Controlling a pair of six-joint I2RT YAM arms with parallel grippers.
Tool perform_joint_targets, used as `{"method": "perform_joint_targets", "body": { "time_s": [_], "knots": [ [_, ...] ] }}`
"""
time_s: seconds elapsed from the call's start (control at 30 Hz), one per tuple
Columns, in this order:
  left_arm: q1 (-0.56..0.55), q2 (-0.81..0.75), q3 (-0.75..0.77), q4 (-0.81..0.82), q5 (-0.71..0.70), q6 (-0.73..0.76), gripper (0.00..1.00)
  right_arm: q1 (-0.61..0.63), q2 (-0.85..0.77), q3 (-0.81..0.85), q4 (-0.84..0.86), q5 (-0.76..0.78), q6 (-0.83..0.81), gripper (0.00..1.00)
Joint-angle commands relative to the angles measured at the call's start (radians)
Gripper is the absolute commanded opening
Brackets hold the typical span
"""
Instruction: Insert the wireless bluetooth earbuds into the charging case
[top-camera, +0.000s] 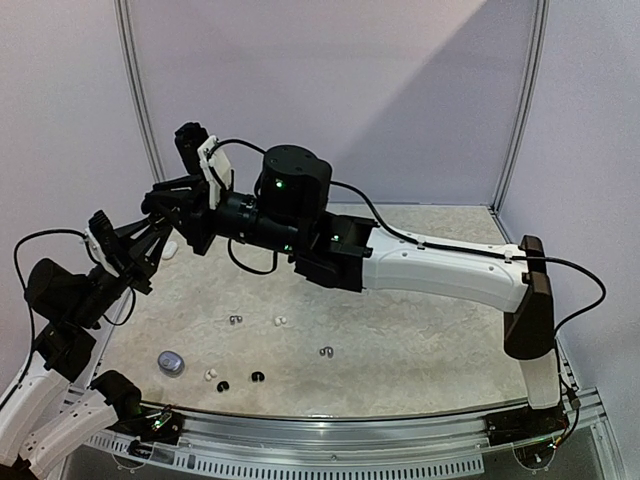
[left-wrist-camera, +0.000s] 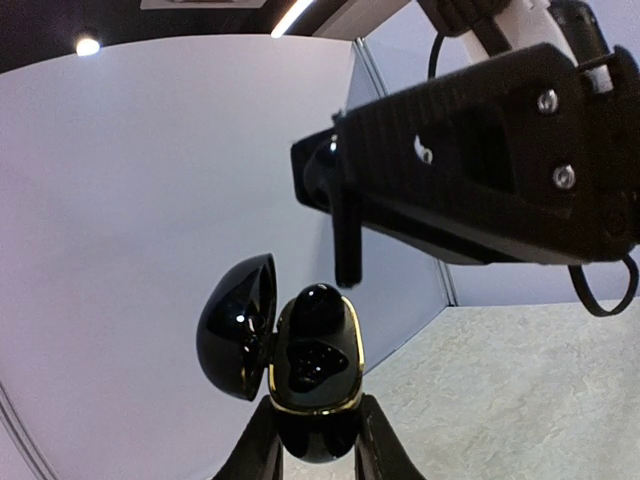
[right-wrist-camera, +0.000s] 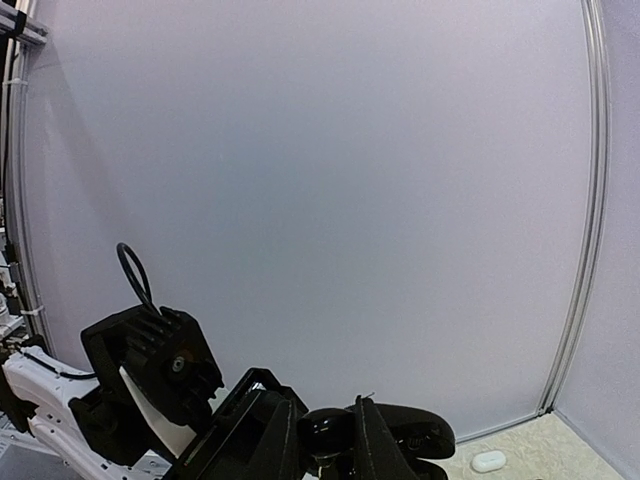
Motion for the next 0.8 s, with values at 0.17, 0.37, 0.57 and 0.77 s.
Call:
{"method": "perform_joint_targets", "body": {
  "time_s": [0.17,0.37,0.57,0.77],
  "knots": [
    [-0.02,-0.001,-0.022,0.042,-0.011,-0.003,0.0,0.006,0.081,0.075,-0.007,0.014,-0.01,0.0],
    [-0.024,0.0,-0.017,0.041,-0.014,-0.003,0.0,0.006,0.093,0.079,-0.008,0.023,-0.009,0.0],
    [-0.024,-0.009,-0.015,0.027,-0.02,-0.009,0.0,0.006,0.086,0.068,-0.016,0.057,-0.014,0.0],
    [-0.024,-0.013,-0.013,0.021,-0.021,-0.013,0.0,0.007,0.07,0.043,0.003,0.101,-0.027,0.0]
  ]
}}
